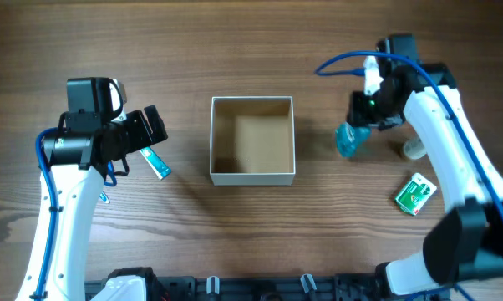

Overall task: Pack container
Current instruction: 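Carry the mouthwash bottle into the box and release it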

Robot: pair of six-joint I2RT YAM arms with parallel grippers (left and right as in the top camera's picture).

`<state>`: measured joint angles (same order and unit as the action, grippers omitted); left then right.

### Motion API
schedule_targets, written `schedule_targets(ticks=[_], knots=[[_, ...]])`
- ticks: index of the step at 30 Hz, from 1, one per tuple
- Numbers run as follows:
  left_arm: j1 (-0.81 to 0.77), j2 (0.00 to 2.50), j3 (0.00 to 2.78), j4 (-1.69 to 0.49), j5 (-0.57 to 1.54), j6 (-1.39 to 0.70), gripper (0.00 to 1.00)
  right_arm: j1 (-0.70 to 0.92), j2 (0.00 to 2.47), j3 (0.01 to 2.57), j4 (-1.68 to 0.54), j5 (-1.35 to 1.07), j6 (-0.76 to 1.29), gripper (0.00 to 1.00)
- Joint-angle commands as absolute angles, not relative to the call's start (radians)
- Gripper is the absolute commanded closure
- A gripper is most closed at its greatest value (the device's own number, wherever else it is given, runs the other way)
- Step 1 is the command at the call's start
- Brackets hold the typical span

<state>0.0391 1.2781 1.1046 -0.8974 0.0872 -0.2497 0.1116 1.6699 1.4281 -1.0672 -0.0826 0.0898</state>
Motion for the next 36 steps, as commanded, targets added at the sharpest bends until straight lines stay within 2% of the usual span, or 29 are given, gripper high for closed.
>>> schedule_targets(ticks=[1, 5, 7, 16, 24, 26, 27, 28, 29, 36], knots=[[0.035, 1.277, 1.126, -0.895, 0.076, -0.259, 0.0, 0.338, 1.53, 1.664, -1.072, -0.027, 0.188, 0.96], [0.035, 1.277, 1.126, -0.915, -0.012, -0.26, 0.0, 0.624, 1.572, 1.703, -0.98, 0.125, 0.332, 0.96], [0.035, 1.277, 1.126, -0.952, -0.054, -0.271, 0.0, 0.678, 1.639, 1.703, -0.96, 0.135, 0.406, 0.96], [0.035, 1.278, 1.126, -1.007, -0.115, -0.27, 0.0, 0.707, 1.967, 1.703, -0.838, 0.142, 0.567, 0.96], [0.035, 1.278, 1.126, -1.007, -0.114, -0.27, 0.0, 0.708, 2.022, 1.703, -0.778, 0.121, 0.574, 0.94], [0.035, 1.278, 1.126, -1.007, -0.114, -0.27, 0.0, 0.708, 2.022, 1.703, -0.766, 0.081, 0.531, 0.46], [0.035, 1.278, 1.126, -1.007, -0.114, -0.27, 0.0, 0.708, 2.022, 1.703, -0.765, 0.076, 0.523, 0.27], [0.035, 1.278, 1.126, -1.007, -0.114, -0.27, 0.0, 0.708, 2.022, 1.703, -0.767, 0.062, 0.518, 0.03], [0.035, 1.278, 1.126, -1.007, -0.114, -0.27, 0.0, 0.708, 2.022, 1.703, -0.766, 0.05, 0.493, 0.0], [0.035, 1.278, 1.126, -1.007, -0.114, -0.27, 0.0, 0.709, 1.94, 1.703, -0.771, 0.078, 0.459, 0.0]])
